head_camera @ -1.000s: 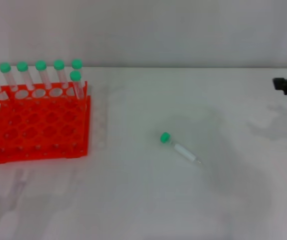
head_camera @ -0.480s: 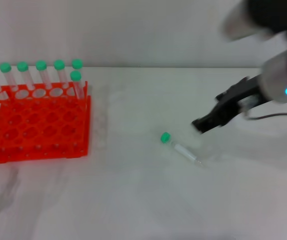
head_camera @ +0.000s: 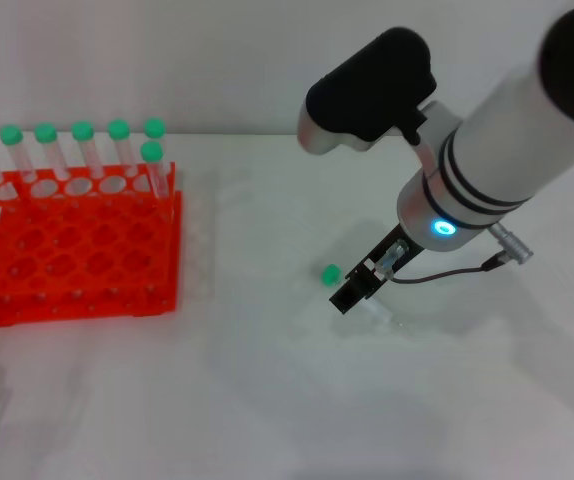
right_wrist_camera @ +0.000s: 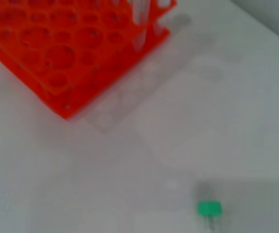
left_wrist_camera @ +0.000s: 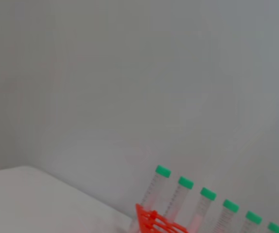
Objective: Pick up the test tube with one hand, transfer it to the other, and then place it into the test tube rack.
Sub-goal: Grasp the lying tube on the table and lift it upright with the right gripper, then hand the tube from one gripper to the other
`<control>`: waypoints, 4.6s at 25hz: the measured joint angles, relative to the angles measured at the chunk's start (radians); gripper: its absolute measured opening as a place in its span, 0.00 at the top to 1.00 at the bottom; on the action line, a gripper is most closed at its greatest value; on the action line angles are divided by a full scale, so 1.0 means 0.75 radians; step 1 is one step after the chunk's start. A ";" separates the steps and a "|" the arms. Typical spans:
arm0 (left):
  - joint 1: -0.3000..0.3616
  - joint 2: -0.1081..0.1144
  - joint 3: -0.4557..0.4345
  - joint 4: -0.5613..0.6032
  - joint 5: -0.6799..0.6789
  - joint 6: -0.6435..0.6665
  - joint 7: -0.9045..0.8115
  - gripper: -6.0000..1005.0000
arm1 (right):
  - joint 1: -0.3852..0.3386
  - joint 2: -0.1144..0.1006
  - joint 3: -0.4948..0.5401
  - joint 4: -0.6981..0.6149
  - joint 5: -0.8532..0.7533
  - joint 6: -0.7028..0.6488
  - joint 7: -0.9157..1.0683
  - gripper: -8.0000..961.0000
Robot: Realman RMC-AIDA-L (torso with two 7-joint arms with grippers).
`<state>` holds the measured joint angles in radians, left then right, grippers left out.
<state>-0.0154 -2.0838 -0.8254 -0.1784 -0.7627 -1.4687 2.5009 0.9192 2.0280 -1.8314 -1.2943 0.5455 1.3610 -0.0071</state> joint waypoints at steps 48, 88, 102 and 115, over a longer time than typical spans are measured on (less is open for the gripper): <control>-0.066 0.003 -0.010 0.039 0.023 -0.012 -0.007 0.15 | 0.202 0.000 -0.113 0.631 0.244 -0.312 -0.018 0.39; -0.039 0.002 0.002 0.042 0.123 -0.131 -0.094 0.15 | -0.434 -0.014 0.196 -0.111 0.292 -0.439 -0.514 0.79; -0.128 -0.007 0.002 0.009 0.174 -0.066 -0.125 0.15 | -0.998 -0.027 0.394 0.337 1.965 -0.512 -2.337 0.78; -0.371 0.005 0.140 -0.030 0.477 -0.033 -0.148 0.16 | -0.924 -0.014 0.264 1.308 2.720 0.060 -3.406 0.77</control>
<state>-0.2936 -2.0802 -0.7206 -0.2007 -0.4050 -1.4934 2.3897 0.2260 2.0171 -1.6336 -0.3134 2.5855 1.4060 -2.5619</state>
